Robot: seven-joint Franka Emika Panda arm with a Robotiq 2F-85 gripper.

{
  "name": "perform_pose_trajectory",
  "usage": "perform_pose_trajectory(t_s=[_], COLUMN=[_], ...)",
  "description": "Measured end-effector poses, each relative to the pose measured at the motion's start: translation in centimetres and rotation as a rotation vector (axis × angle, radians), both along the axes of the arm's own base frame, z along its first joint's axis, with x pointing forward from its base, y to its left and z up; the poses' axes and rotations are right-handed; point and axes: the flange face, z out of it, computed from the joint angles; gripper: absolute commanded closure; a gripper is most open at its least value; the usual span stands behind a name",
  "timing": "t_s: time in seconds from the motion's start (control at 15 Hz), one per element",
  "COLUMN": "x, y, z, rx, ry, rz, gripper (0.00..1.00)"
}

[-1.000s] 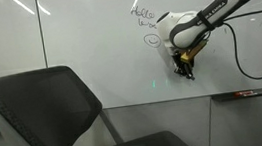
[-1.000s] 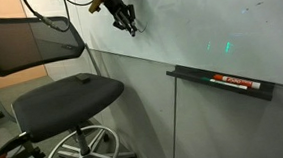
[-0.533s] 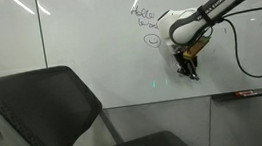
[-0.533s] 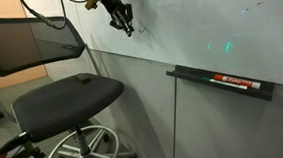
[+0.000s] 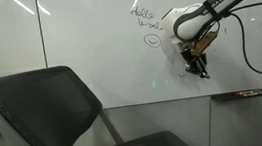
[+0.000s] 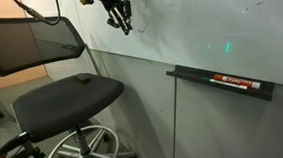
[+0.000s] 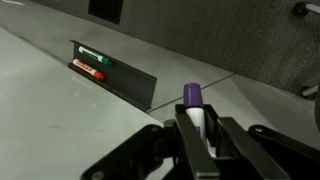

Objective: Use the marker on the chair to draw a smiley face on the whiteboard

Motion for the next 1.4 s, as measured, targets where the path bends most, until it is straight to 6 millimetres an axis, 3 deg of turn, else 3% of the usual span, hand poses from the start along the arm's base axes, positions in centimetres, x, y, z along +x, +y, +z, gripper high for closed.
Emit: perform_pose_trajectory(t_s=[0.27, 0.6, 1.4], x=[0.1, 0.5, 4.8], y=[0.0, 0.1, 0.8], z=[1.4, 1.7, 1.6], rx=[0.005, 0.007, -0.006], ry=[-0.024, -0.038, -0.191], rz=[0.002, 0.007, 0.078], gripper=[0.92, 0.92, 0.92])
